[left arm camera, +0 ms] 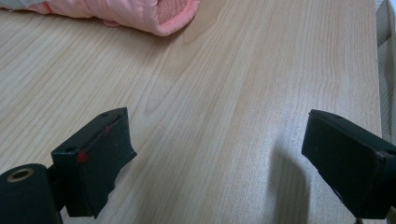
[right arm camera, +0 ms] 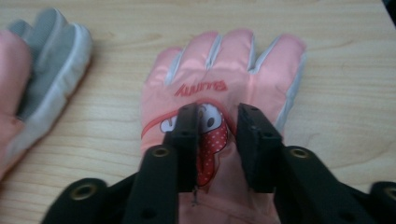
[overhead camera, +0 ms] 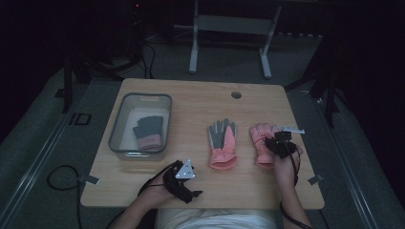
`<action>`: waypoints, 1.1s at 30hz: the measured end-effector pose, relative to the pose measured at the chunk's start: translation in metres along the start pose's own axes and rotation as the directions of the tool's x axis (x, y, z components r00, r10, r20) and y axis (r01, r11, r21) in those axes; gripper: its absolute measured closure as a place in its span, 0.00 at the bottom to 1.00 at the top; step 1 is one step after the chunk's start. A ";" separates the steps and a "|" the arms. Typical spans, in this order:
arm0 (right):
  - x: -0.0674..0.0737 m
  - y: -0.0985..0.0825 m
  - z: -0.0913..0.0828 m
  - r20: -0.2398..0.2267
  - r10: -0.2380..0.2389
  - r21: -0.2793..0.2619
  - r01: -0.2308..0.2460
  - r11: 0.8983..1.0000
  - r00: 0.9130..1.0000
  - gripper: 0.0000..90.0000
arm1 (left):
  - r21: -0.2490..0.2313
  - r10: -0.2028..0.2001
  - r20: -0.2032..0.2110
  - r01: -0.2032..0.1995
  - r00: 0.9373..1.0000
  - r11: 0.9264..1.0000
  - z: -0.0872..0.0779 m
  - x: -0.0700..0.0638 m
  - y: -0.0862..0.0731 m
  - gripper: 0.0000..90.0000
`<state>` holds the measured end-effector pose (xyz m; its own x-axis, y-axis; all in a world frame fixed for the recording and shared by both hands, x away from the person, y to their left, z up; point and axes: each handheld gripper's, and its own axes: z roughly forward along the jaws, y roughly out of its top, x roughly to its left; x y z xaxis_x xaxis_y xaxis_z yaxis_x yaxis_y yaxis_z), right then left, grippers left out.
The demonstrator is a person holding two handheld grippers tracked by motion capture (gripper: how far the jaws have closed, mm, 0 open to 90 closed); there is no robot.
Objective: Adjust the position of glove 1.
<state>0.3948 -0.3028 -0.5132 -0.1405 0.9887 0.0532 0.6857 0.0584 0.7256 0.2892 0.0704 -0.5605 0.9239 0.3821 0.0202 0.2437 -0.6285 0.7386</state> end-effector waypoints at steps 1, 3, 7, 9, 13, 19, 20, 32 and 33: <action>-0.003 0.005 -0.005 -0.023 -0.015 -0.001 0.015 1.000 1.000 0.68 | -0.001 0.000 0.000 0.000 1.000 1.000 0.000 0.000 0.000 0.09; -0.006 0.009 -0.008 -0.073 -0.049 0.003 0.049 0.999 0.996 0.64 | -0.001 0.001 0.000 -0.001 1.000 1.000 0.000 0.000 0.000 0.09; -0.013 0.018 -0.012 -0.140 -0.140 0.009 0.143 0.990 0.980 0.61 | 0.002 0.002 -0.001 -0.002 1.000 1.000 0.000 0.000 0.000 0.09; -0.015 0.022 -0.012 -0.191 -0.220 0.008 0.226 0.974 0.957 0.63 | 0.003 0.003 -0.002 -0.003 1.000 1.000 0.000 0.000 0.000 0.09; -0.019 0.026 -0.009 -0.202 -0.303 0.011 0.311 0.950 0.931 0.67 | 0.004 0.001 -0.002 -0.001 1.000 1.000 0.000 0.000 0.000 0.09; -0.025 0.020 -0.003 -0.208 -0.326 0.014 0.336 0.942 0.922 0.61 | 0.004 -0.002 -0.002 0.002 1.000 1.000 0.001 0.000 0.000 0.09; -0.024 0.018 -0.002 -0.206 -0.336 0.016 0.347 0.938 0.919 0.61 | 0.004 -0.003 -0.002 0.003 1.000 1.000 0.001 0.000 0.000 0.09; -0.015 -0.003 0.012 -0.141 -0.407 0.049 0.417 0.908 0.903 0.59 | 0.011 0.001 -0.002 -0.001 1.000 1.000 0.002 0.000 0.000 0.09; -0.016 -0.003 0.013 -0.143 -0.406 0.055 0.417 0.907 0.903 0.59 | 0.011 0.001 -0.002 -0.001 1.000 1.000 0.002 0.000 0.000 0.09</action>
<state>0.4043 -0.3167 -0.5255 -0.5074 0.8488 -0.1482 0.6031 0.4727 0.6424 0.2893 0.0690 -0.5614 0.9235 0.3829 0.0223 0.2461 -0.6361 0.7313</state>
